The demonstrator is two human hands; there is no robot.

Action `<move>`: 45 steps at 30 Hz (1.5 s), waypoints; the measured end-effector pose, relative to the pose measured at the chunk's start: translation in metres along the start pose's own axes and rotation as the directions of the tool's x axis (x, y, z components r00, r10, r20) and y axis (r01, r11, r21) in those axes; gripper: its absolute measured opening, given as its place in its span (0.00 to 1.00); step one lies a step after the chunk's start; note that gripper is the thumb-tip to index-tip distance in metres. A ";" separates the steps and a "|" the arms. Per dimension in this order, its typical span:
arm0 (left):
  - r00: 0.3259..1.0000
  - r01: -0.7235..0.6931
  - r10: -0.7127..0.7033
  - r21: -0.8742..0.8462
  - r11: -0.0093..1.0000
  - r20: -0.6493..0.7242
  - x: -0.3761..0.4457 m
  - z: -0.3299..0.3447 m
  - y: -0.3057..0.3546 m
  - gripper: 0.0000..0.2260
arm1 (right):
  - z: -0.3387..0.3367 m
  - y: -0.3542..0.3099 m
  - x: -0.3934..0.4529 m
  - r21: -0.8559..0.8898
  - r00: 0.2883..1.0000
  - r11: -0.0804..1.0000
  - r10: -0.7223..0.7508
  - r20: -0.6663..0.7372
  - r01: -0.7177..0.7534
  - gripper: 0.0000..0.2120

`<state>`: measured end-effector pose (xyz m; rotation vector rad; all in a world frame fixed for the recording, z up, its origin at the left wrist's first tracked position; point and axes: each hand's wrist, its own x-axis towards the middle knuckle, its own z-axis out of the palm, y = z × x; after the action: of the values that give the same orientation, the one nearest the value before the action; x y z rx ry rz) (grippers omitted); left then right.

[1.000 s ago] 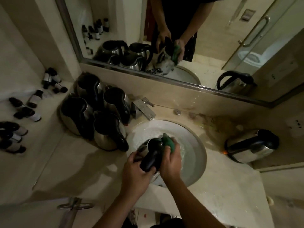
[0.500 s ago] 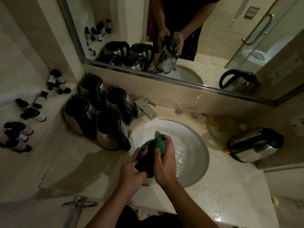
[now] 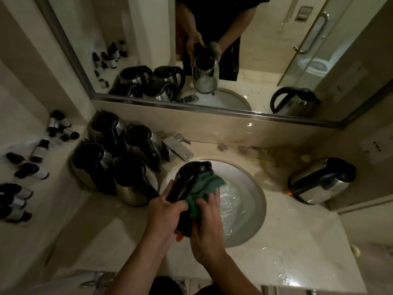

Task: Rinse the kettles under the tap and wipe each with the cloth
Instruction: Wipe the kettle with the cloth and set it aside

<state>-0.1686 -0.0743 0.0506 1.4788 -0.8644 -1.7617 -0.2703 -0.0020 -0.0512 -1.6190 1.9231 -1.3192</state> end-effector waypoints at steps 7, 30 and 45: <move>0.991 -0.105 0.104 0.004 0.995 0.088 -0.013 0.015 0.039 0.22 | -0.026 -0.011 0.035 0.073 0.986 0.993 -0.084 -0.144 0.095 0.16; 0.998 -0.011 0.016 -0.080 0.997 0.063 -0.006 -0.017 0.038 0.27 | -0.018 -0.050 0.064 0.000 0.993 0.998 0.065 -0.094 -0.065 0.26; 0.973 -0.118 0.119 -0.014 0.993 0.199 -0.003 -0.039 0.046 0.33 | -0.058 -0.030 0.121 0.602 0.832 0.587 0.480 0.279 -0.541 0.25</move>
<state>-0.1262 -0.0994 0.0849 1.2360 -1.0295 -1.8423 -0.3321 -0.0822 0.0420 -0.6701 1.4296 -1.3997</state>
